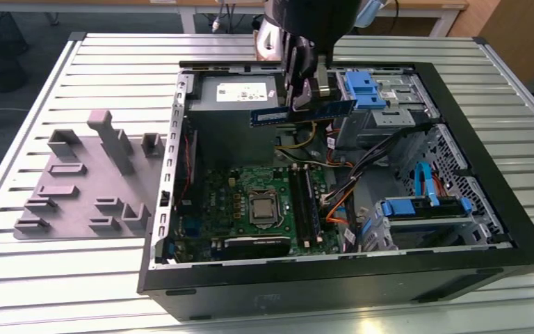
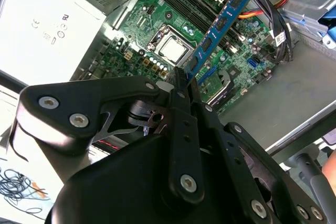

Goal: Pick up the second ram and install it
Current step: 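Insert the second ram into the second slot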

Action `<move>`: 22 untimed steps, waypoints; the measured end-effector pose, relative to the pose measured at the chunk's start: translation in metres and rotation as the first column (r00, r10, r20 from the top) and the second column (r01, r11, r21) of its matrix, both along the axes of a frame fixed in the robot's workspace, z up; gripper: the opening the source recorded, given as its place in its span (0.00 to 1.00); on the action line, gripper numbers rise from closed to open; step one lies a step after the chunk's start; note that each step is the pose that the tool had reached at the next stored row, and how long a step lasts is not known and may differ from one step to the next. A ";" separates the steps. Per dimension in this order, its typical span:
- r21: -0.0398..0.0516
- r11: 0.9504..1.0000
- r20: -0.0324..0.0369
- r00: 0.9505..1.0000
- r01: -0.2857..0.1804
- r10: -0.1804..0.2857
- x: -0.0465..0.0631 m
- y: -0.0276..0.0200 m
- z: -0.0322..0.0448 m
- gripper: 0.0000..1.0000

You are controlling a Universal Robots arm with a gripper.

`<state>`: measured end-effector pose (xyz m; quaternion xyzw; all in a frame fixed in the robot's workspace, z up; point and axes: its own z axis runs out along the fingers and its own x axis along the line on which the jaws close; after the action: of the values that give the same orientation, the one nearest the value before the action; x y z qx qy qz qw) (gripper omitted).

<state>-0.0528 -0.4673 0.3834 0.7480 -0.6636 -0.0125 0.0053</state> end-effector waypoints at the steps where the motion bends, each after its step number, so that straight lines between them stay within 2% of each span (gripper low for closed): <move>1: 0.000 1.000 0.000 1.000 -0.002 0.002 0.000 0.0000 0.0000 0.14; 22: 0.000 0.998 0.000 0.998 -0.057 0.057 0.000 0.0000 0.0000 0.14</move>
<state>-0.0528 -0.4673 0.3834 0.7667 -0.6418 -0.0124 0.0057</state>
